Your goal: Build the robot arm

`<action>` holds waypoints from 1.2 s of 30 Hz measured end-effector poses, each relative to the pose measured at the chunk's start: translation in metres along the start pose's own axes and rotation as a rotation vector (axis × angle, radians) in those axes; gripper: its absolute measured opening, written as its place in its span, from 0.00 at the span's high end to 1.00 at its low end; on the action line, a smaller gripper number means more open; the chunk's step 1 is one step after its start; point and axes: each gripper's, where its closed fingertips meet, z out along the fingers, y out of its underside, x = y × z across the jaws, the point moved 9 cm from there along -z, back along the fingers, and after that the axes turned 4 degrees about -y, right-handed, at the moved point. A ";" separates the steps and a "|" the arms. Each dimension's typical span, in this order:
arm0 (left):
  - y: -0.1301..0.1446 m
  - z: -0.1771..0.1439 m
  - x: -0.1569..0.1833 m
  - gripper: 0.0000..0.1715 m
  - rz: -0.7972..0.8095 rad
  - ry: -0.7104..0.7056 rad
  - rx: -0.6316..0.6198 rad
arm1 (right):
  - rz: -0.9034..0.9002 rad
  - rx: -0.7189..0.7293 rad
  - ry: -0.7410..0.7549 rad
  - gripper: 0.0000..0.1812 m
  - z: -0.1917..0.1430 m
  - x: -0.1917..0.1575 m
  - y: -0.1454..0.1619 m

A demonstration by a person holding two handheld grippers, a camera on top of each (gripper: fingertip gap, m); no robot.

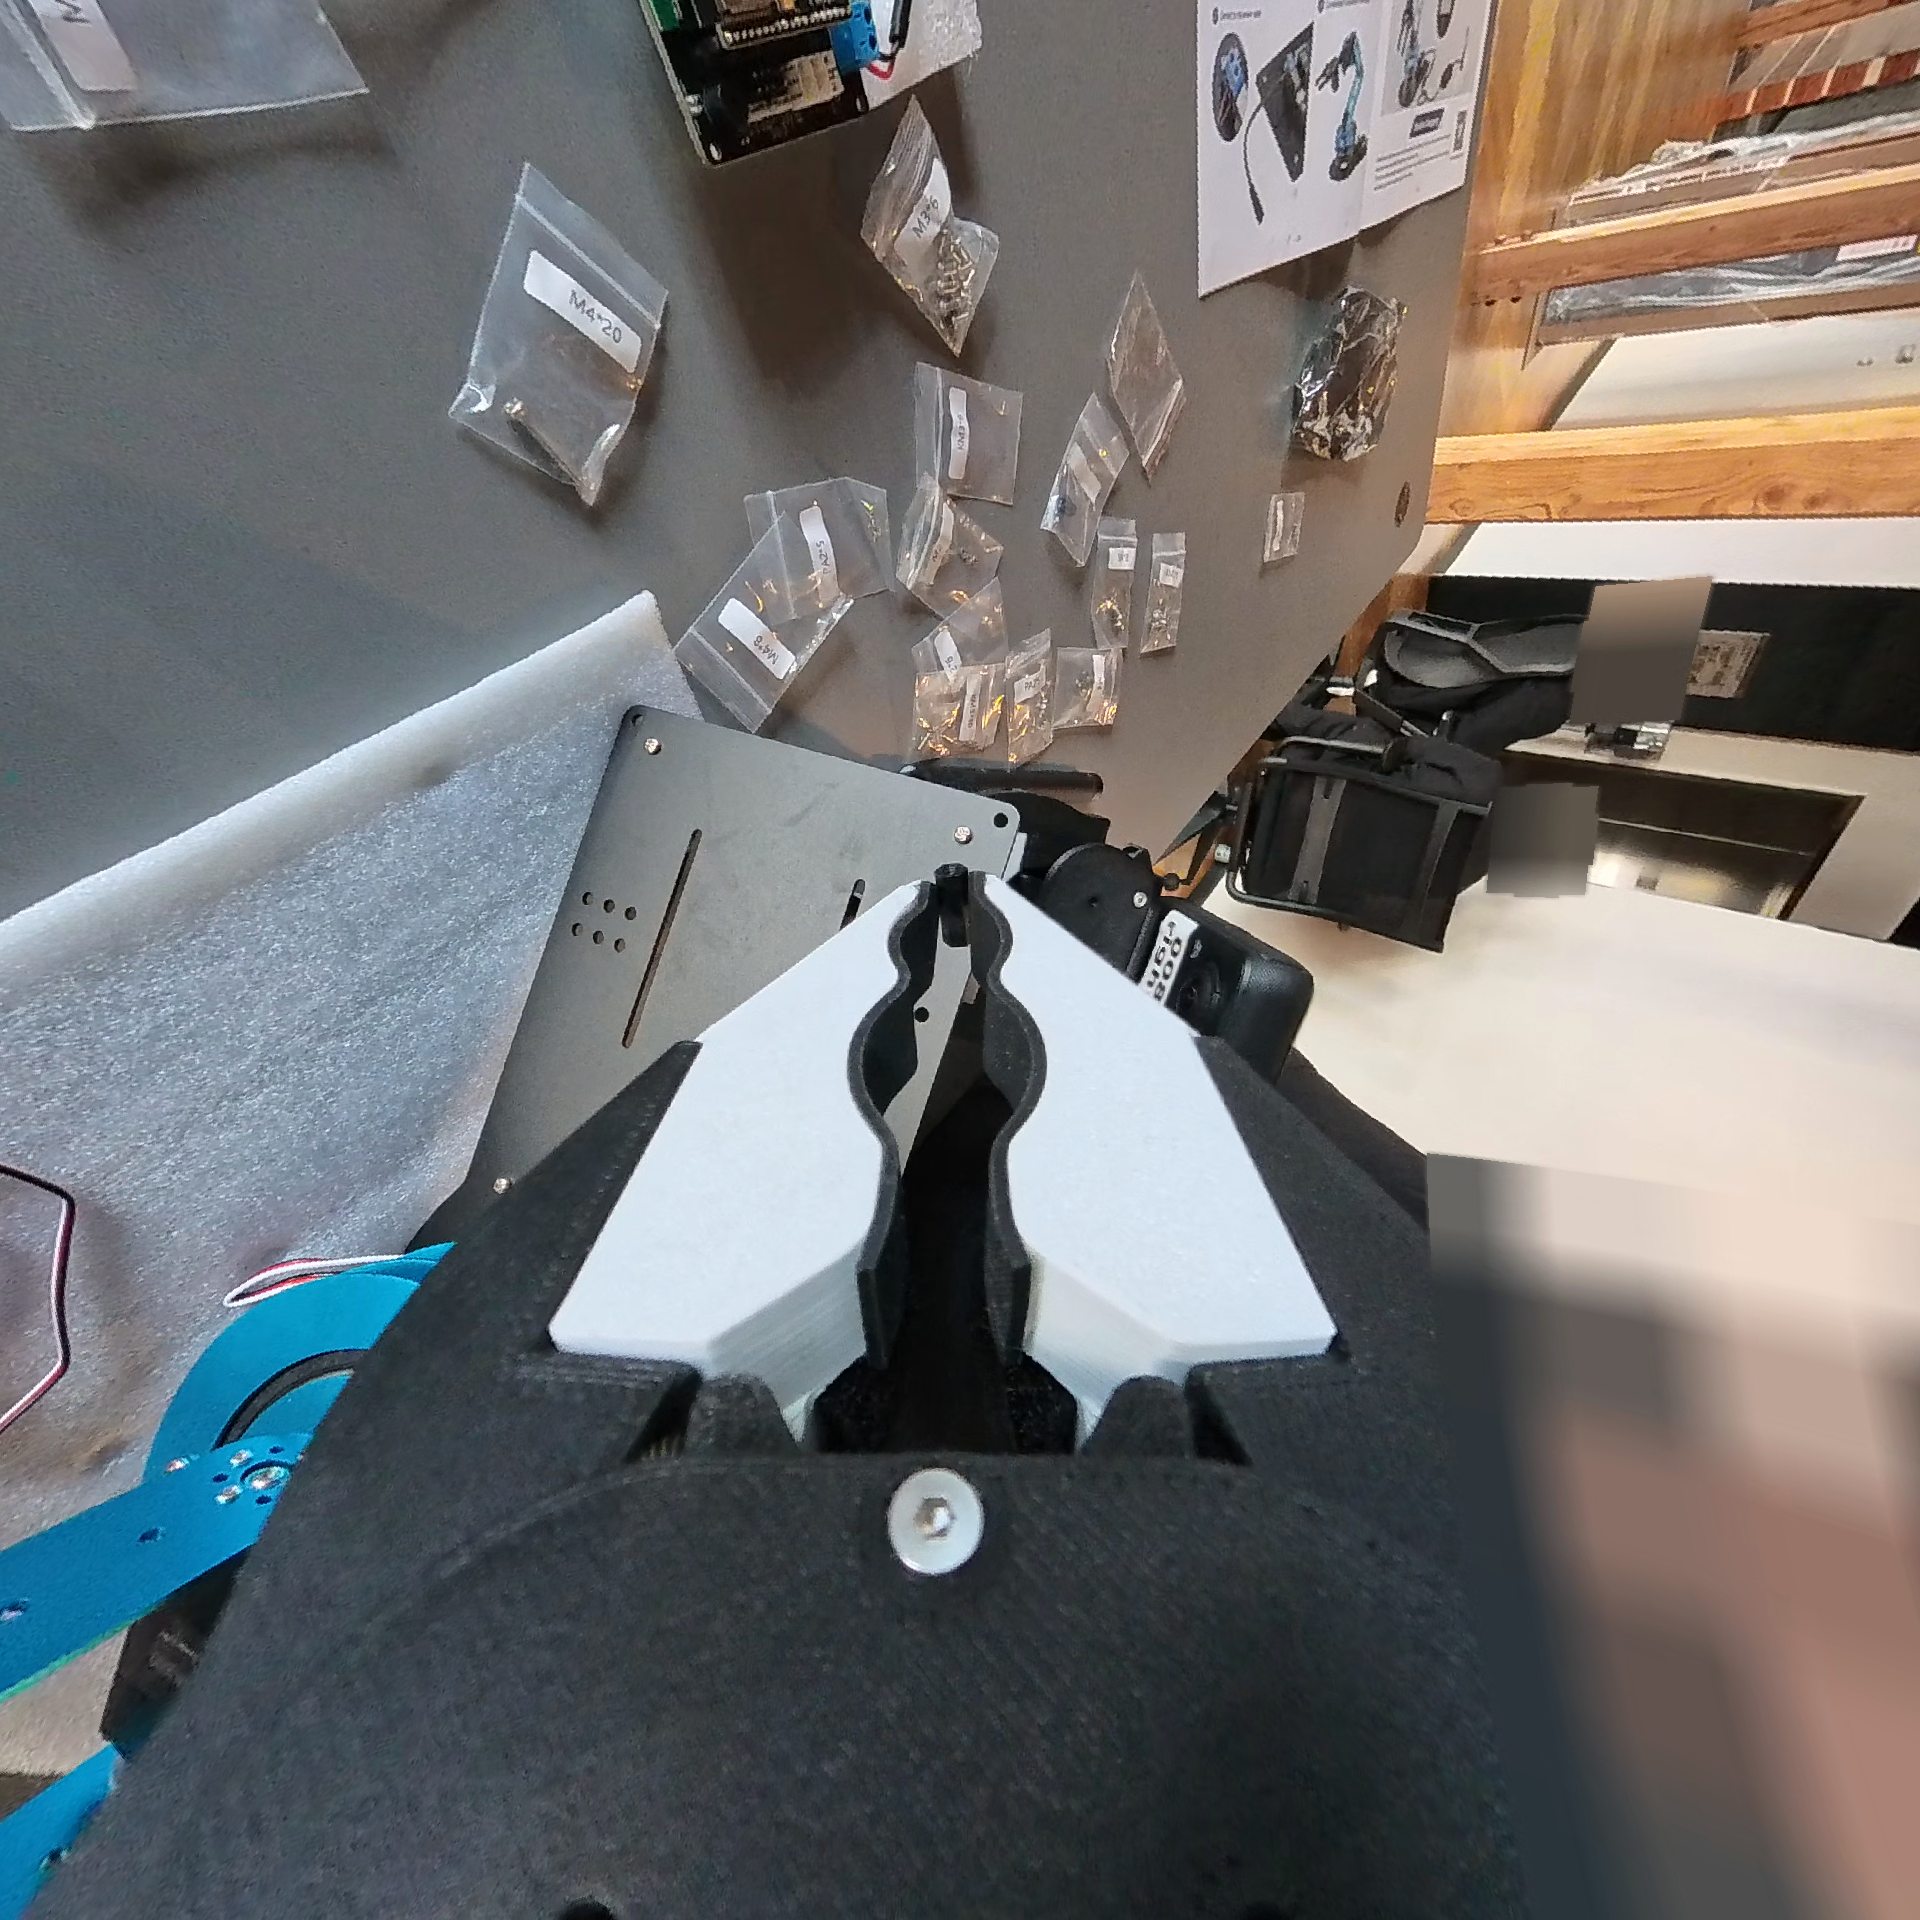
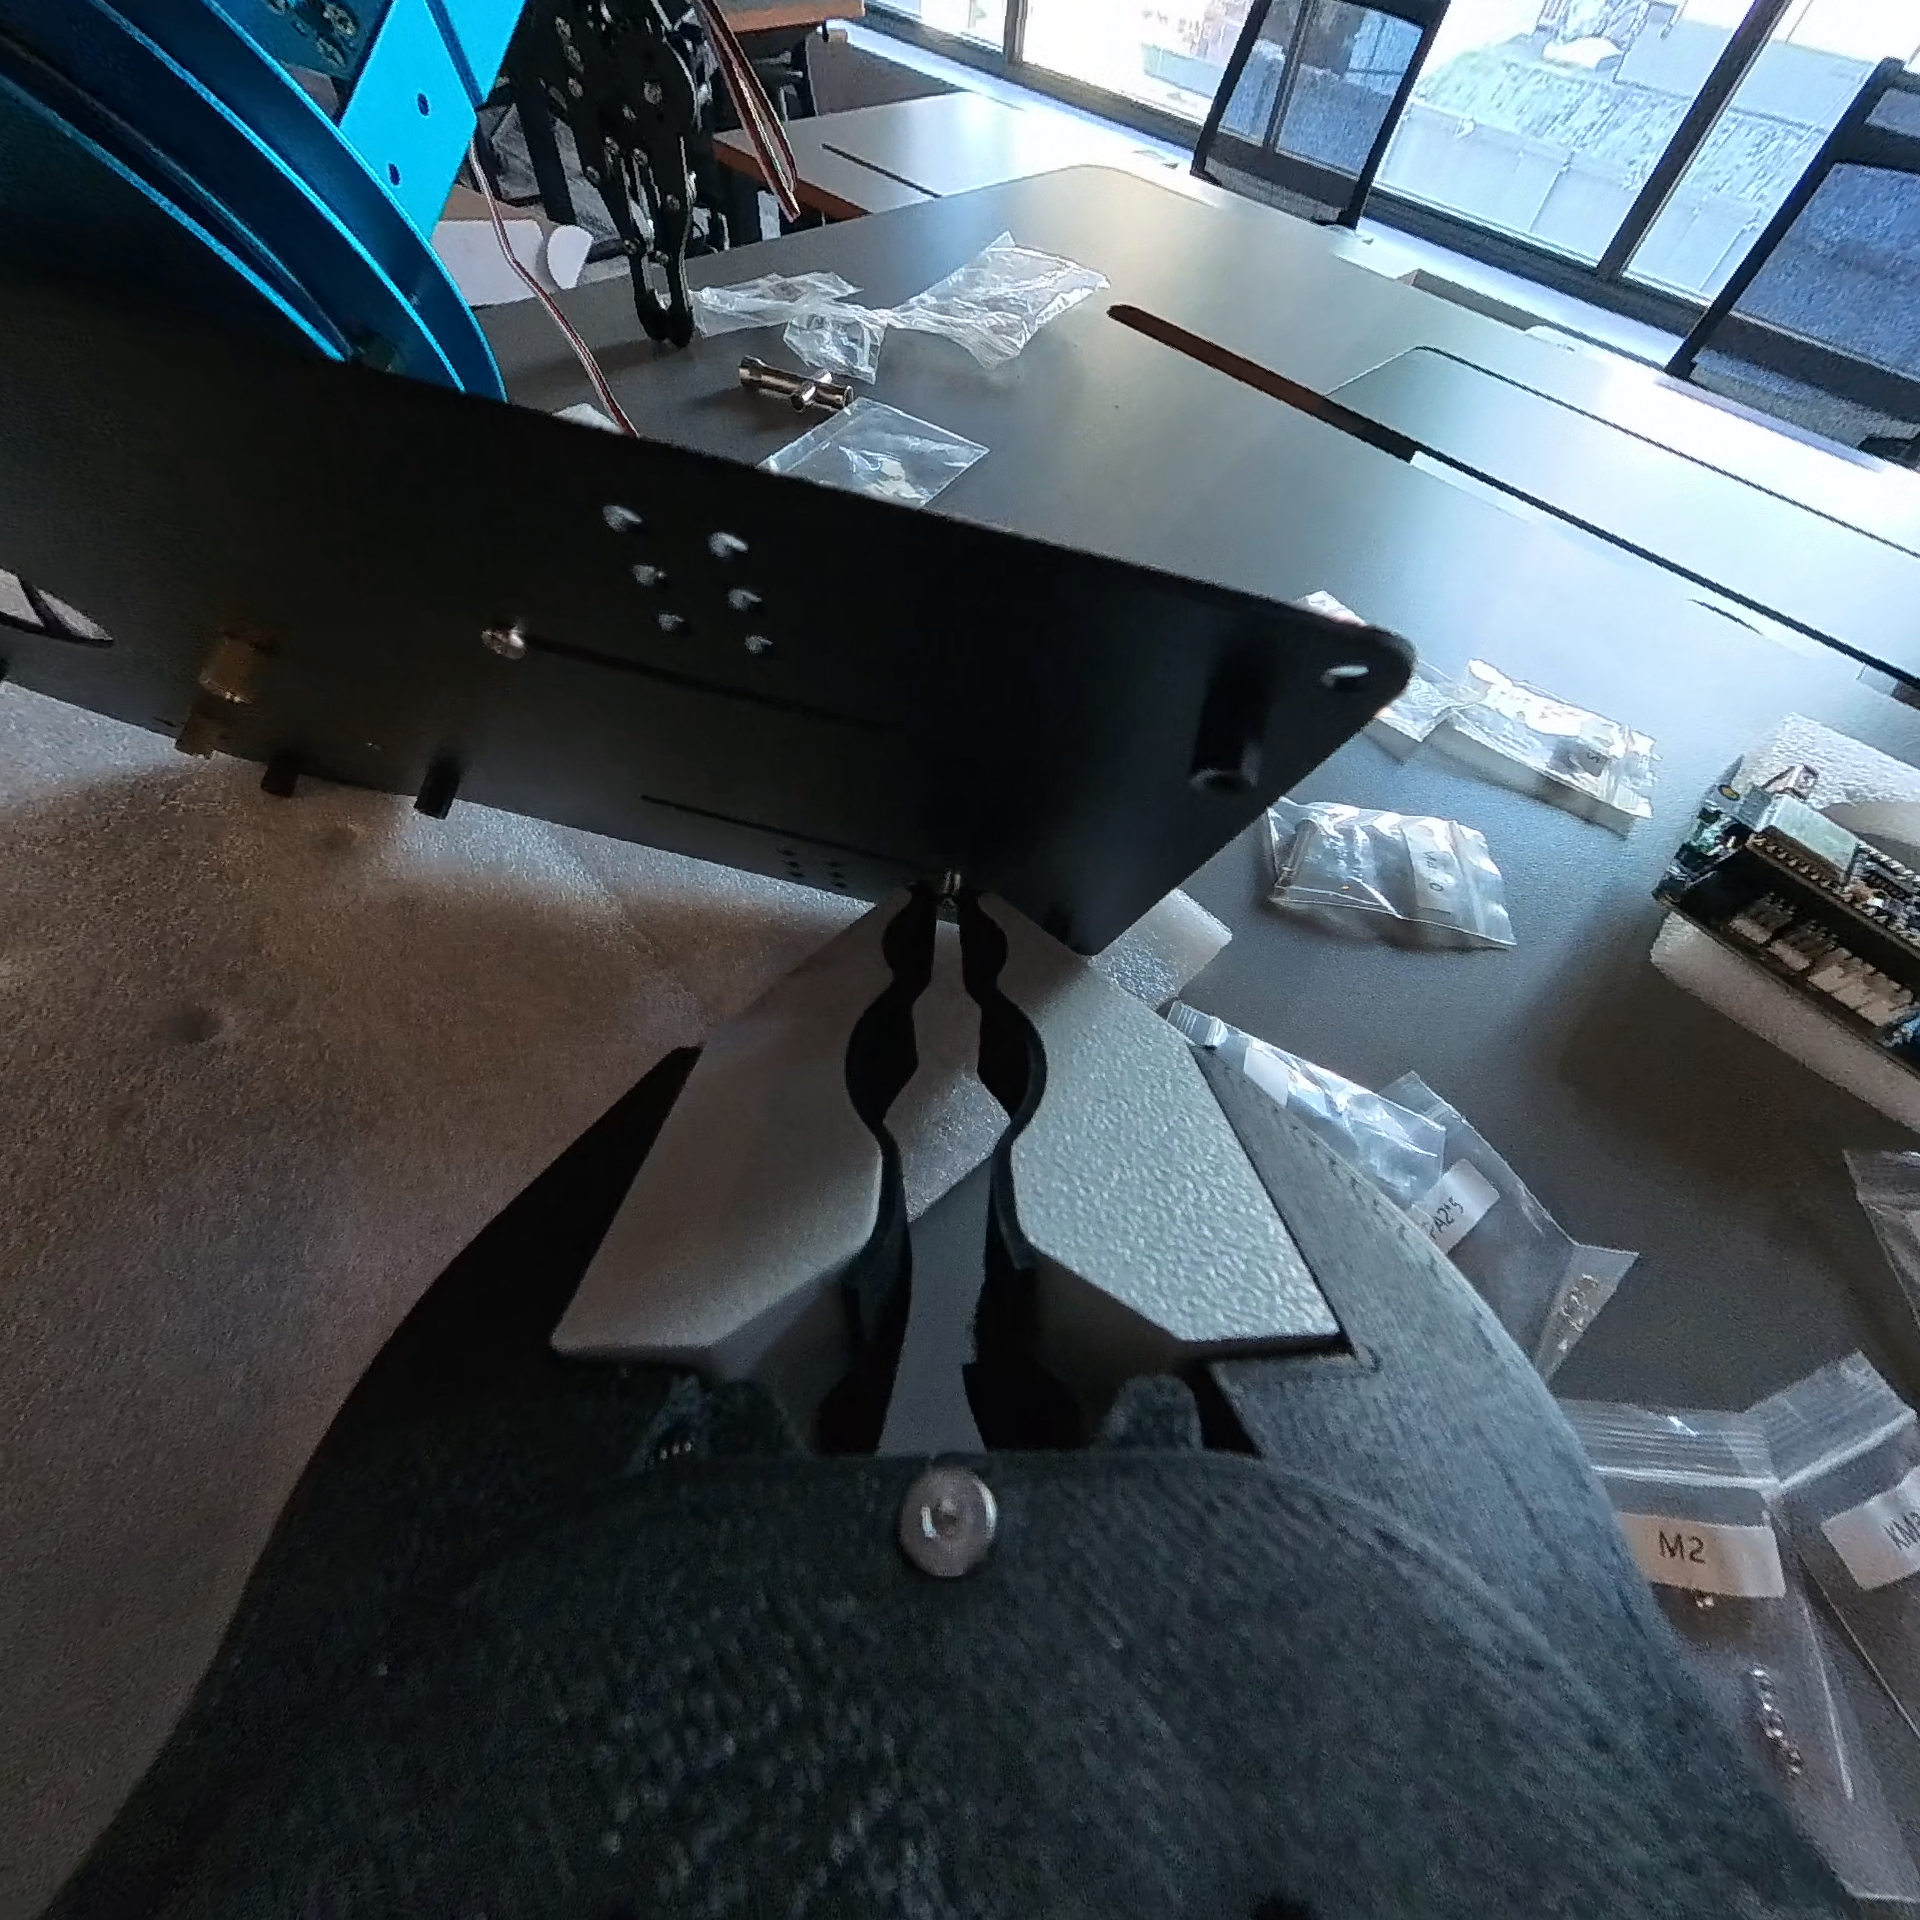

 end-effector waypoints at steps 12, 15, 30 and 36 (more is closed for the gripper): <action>0.001 0.000 -0.001 0.98 0.001 0.008 0.001 | -0.016 0.001 0.043 0.99 0.002 -0.003 -0.001; 0.001 0.001 0.000 0.98 0.004 0.011 0.000 | -0.001 0.002 0.056 0.99 0.003 -0.004 -0.002; 0.001 0.000 -0.005 0.98 0.007 0.022 -0.004 | -0.004 -0.010 0.056 0.98 0.005 -0.008 -0.002; 0.000 -0.002 -0.006 0.98 0.010 0.024 -0.003 | -0.049 -0.028 0.071 0.98 0.007 -0.010 -0.002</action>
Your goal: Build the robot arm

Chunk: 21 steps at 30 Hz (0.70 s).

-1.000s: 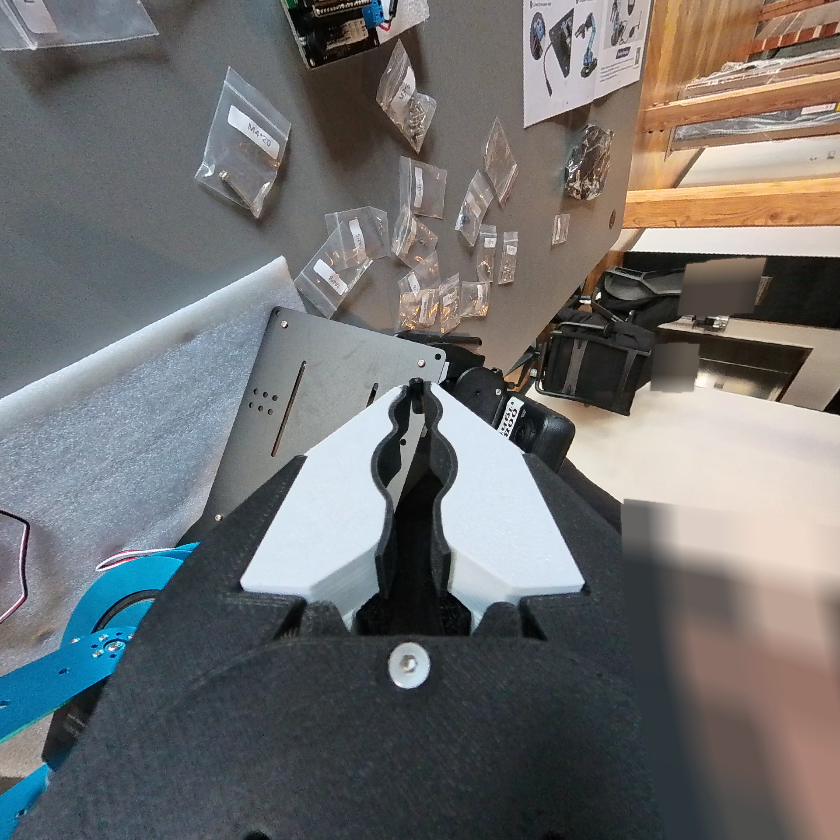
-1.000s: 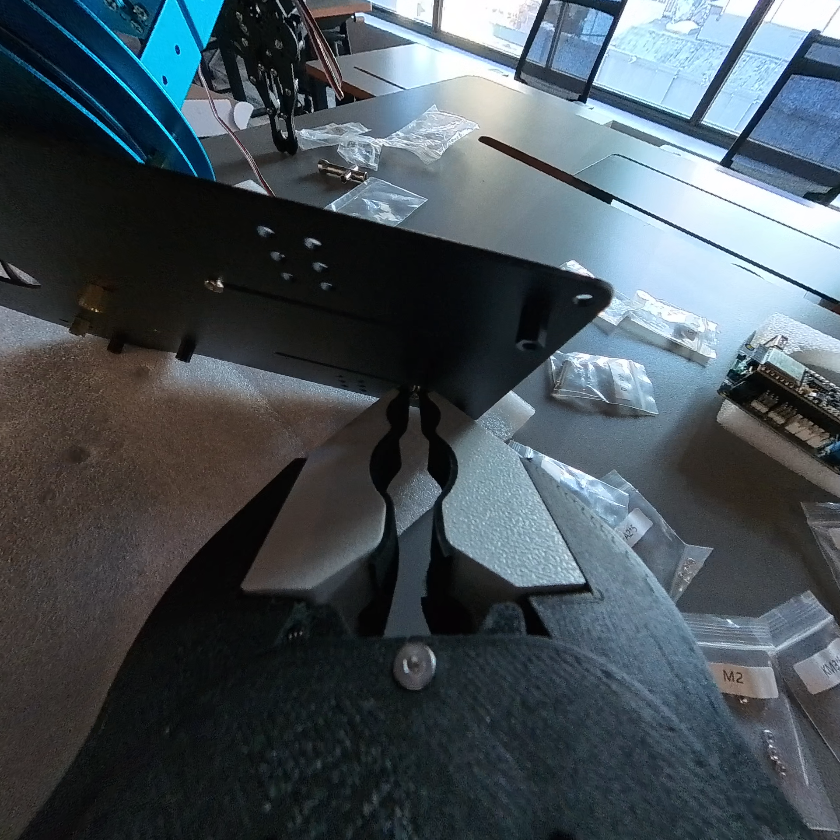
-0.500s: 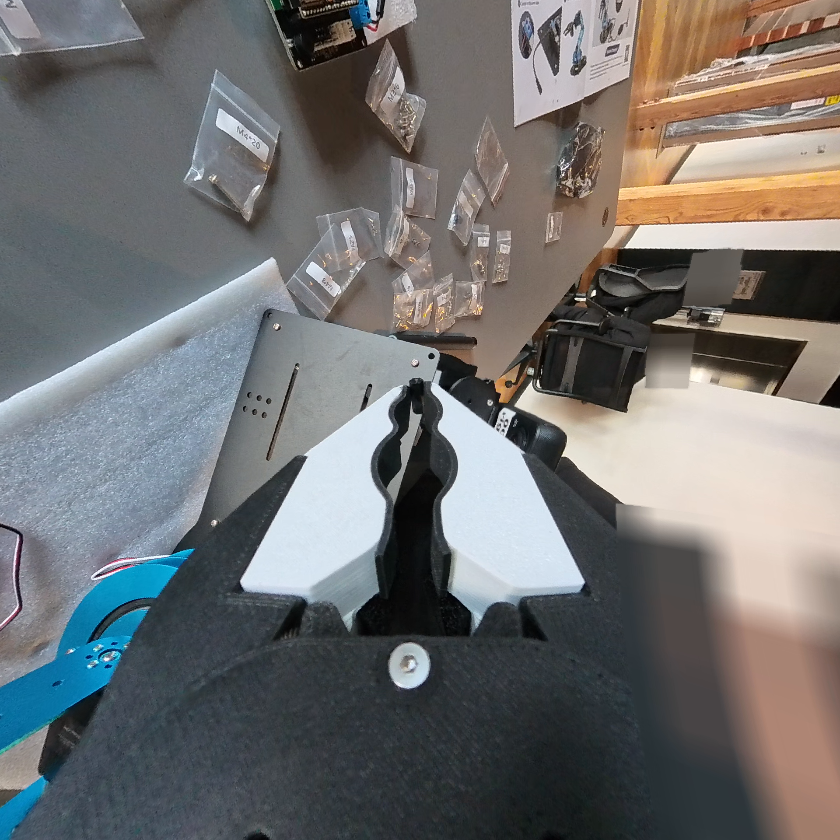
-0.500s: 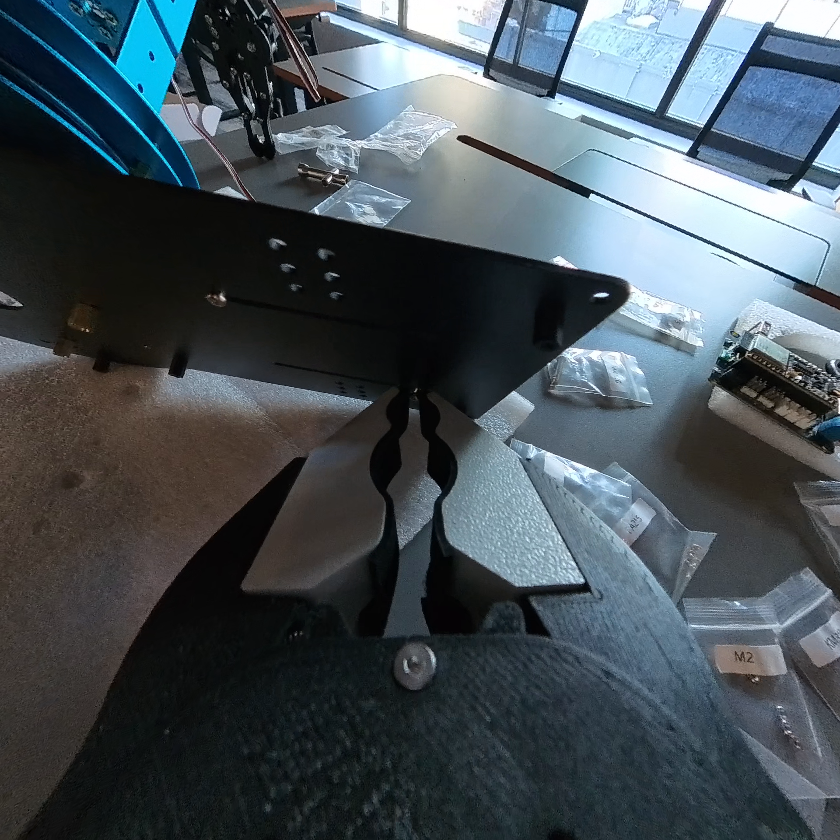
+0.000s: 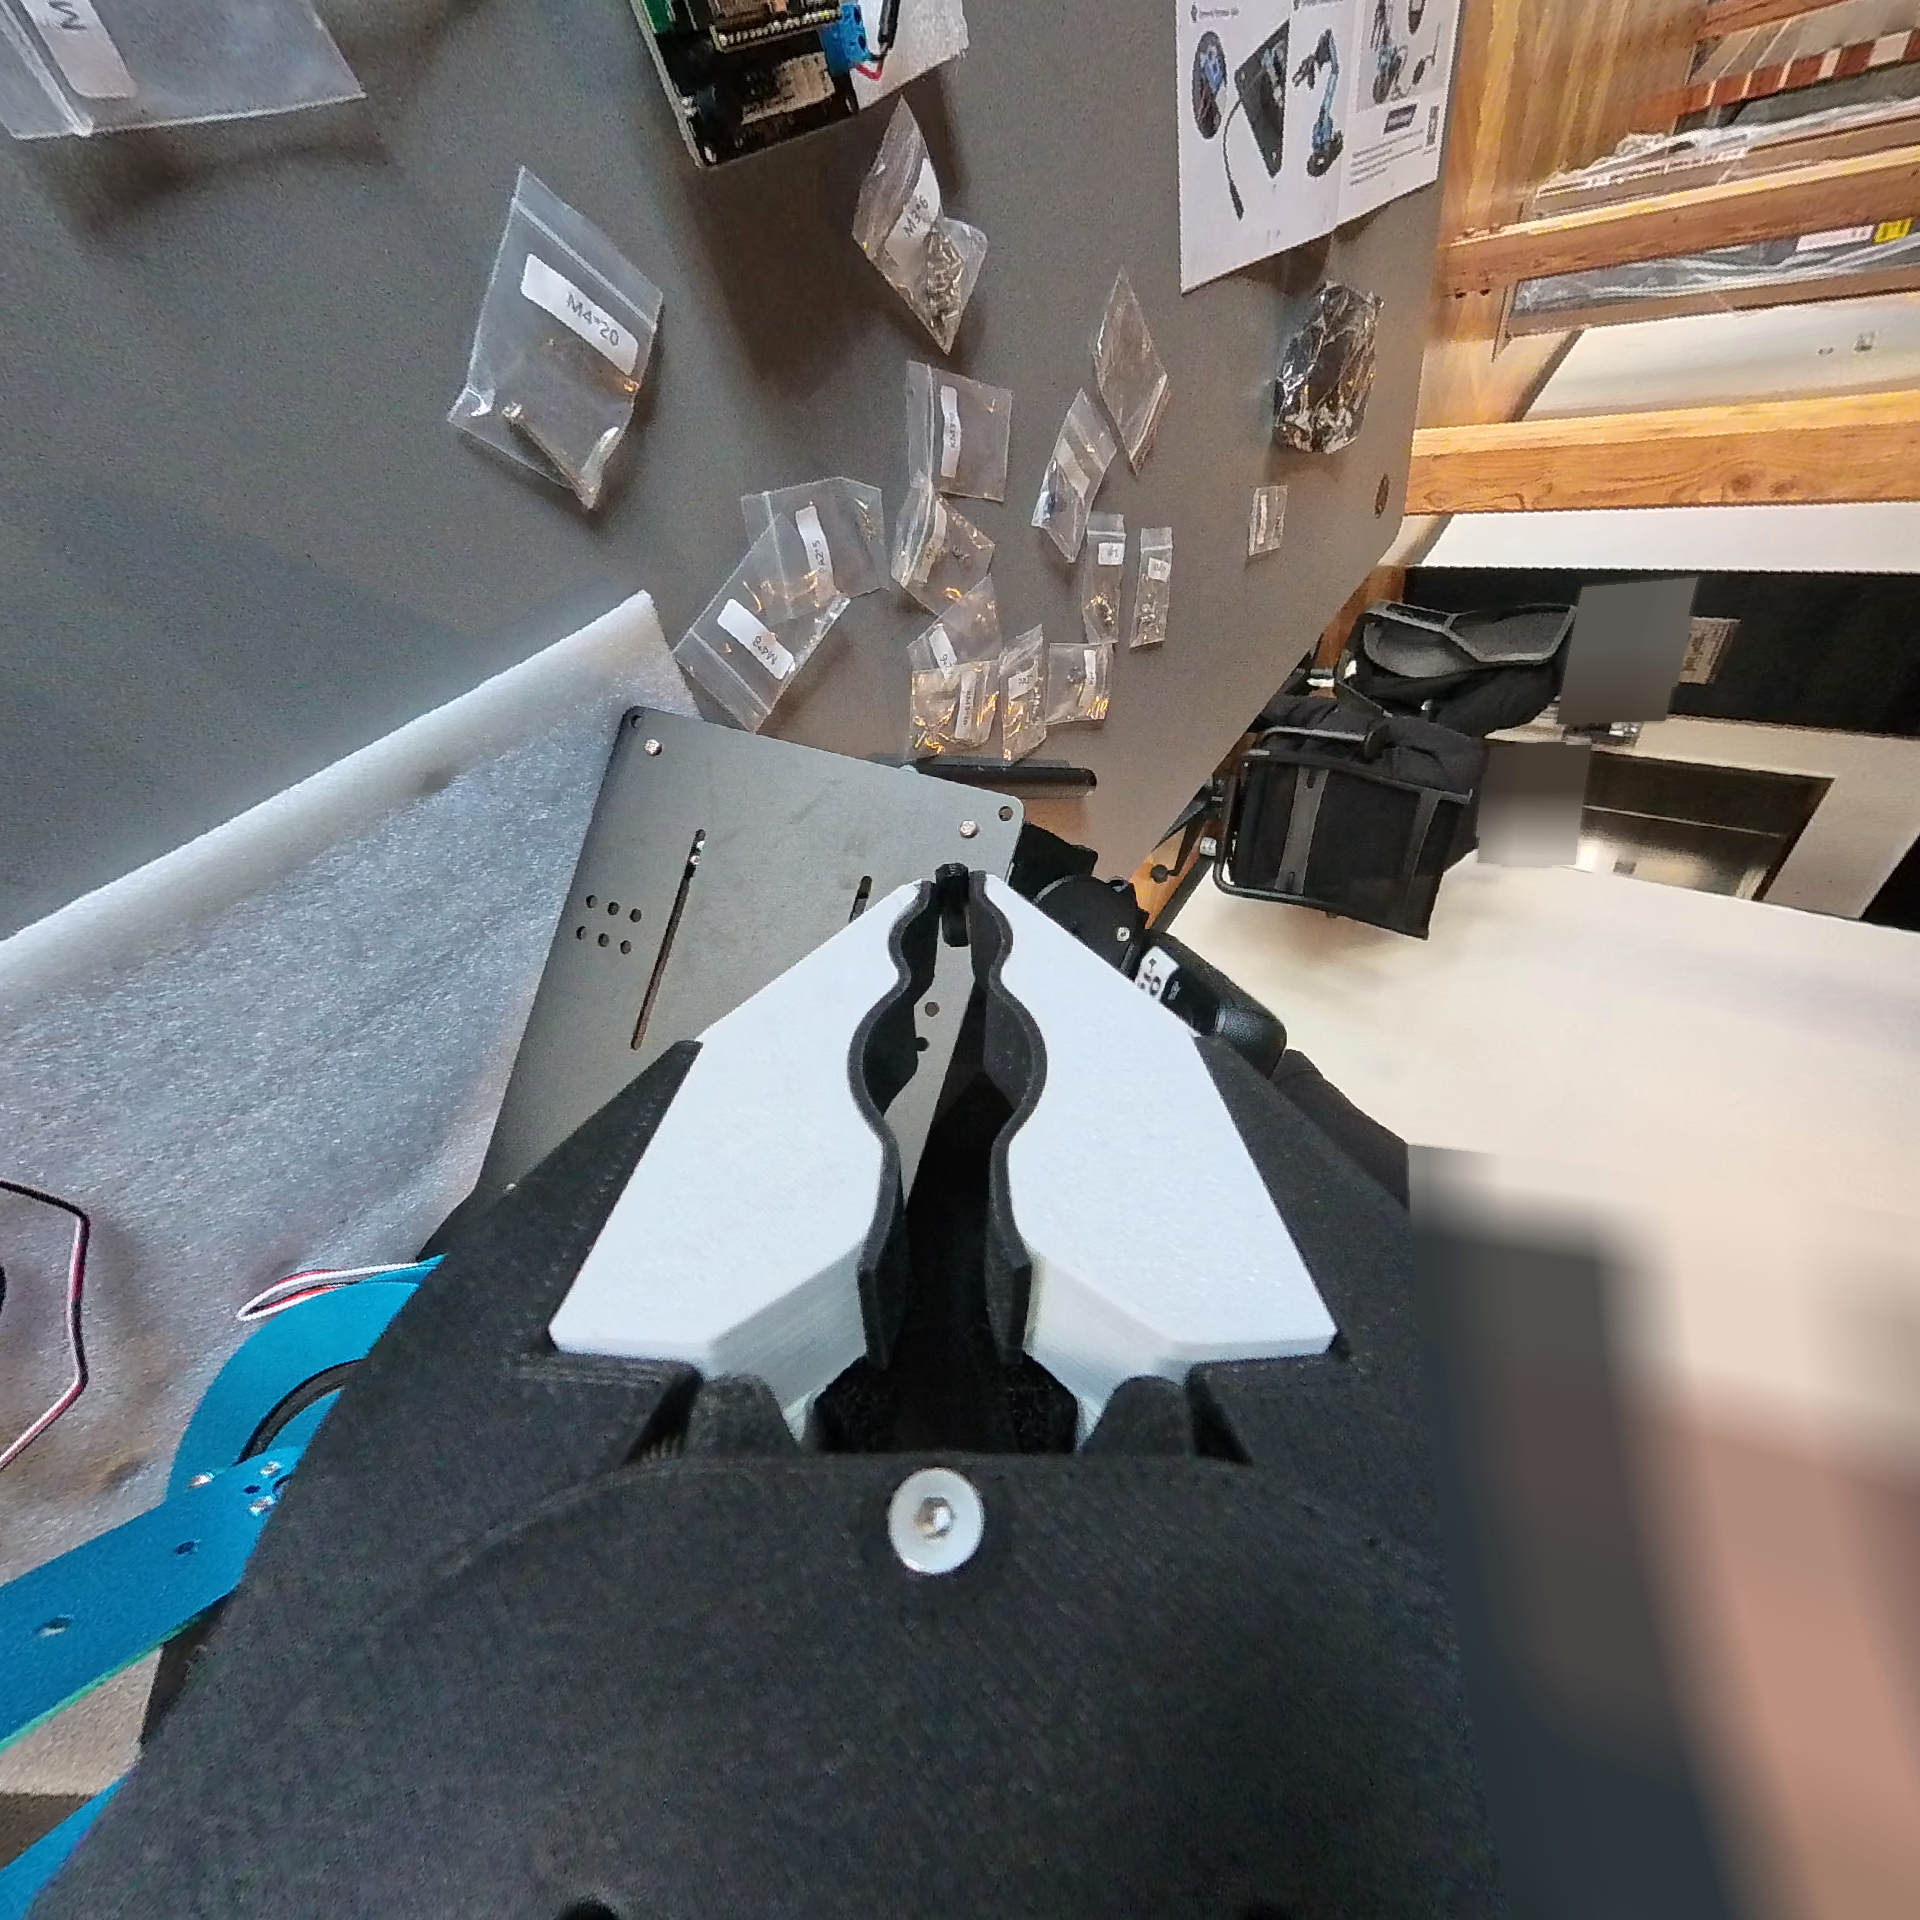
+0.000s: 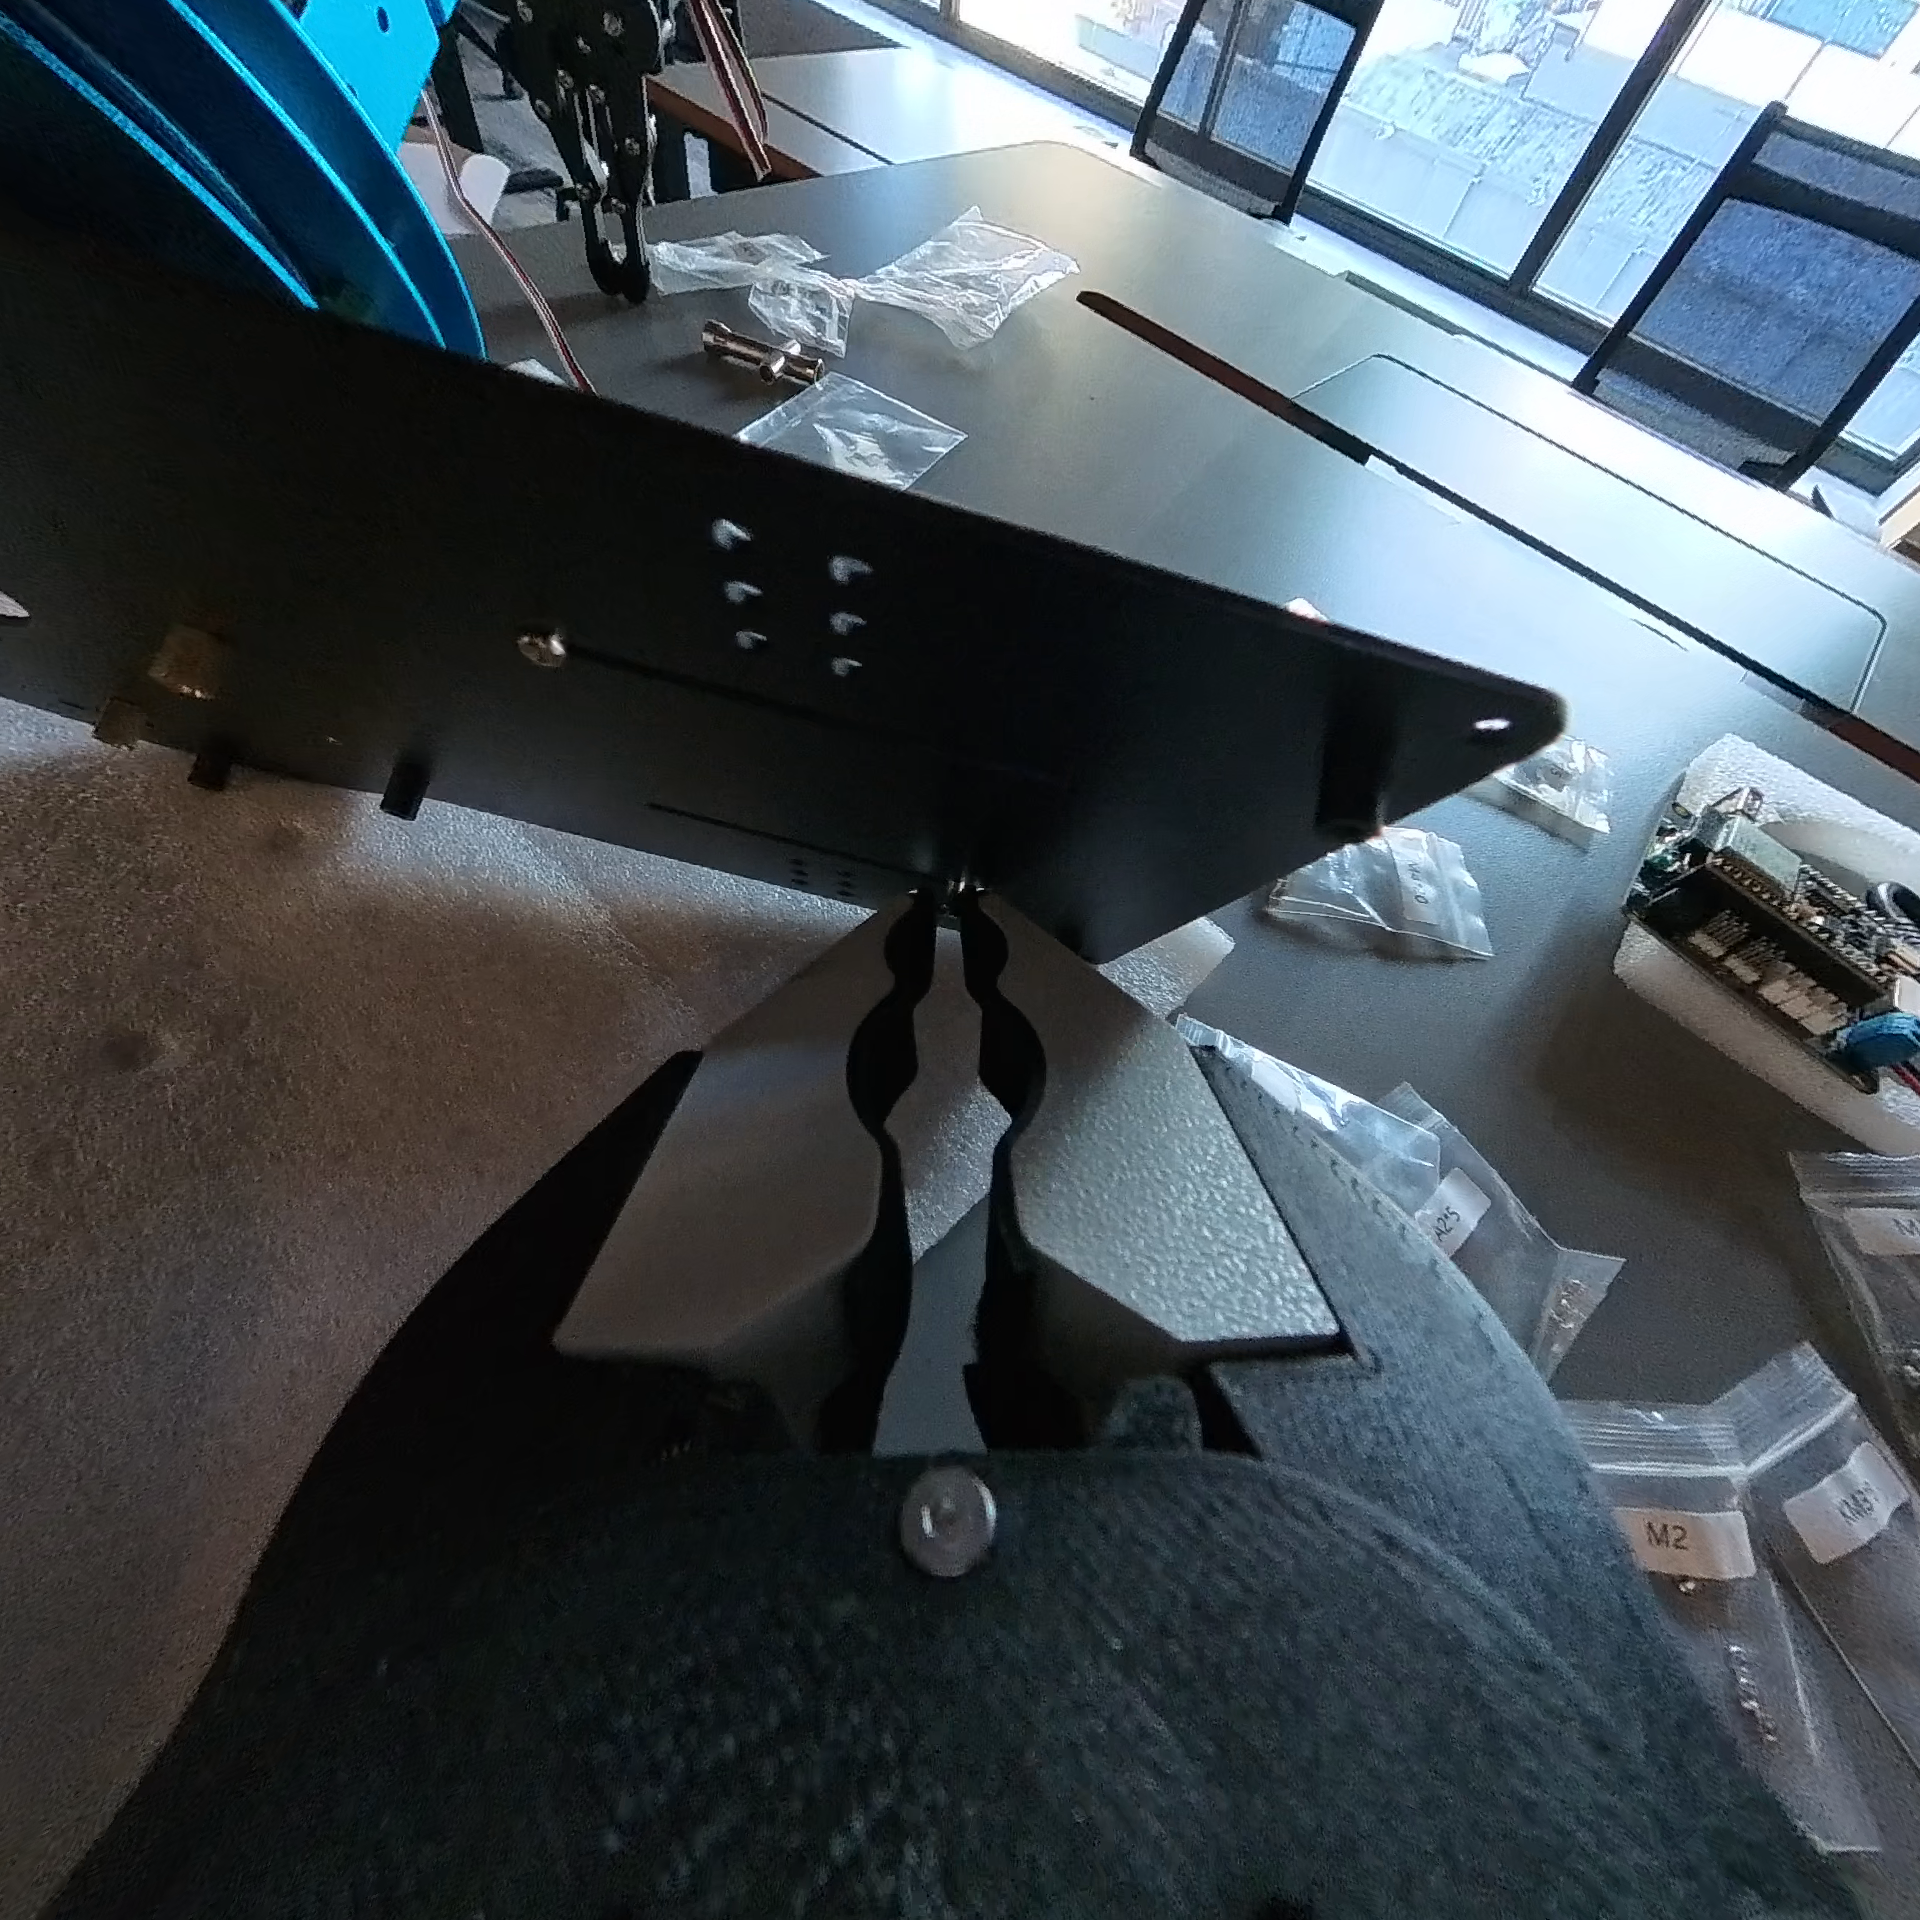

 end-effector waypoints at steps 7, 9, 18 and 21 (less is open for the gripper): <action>0.002 0.002 -0.001 0.98 -0.002 0.004 -0.009 | -0.025 -0.001 -0.006 0.99 0.000 0.000 0.000; 0.002 0.001 0.000 0.98 -0.002 0.004 -0.007 | -0.037 -0.001 -0.009 0.99 0.000 0.001 0.000; 0.002 -0.001 0.002 0.98 0.000 0.004 0.002 | -0.025 0.007 -0.026 0.99 -0.001 0.003 0.000; 0.004 -0.002 0.001 0.98 -0.004 0.007 0.005 | -0.021 0.027 -0.013 0.99 -0.003 0.003 0.000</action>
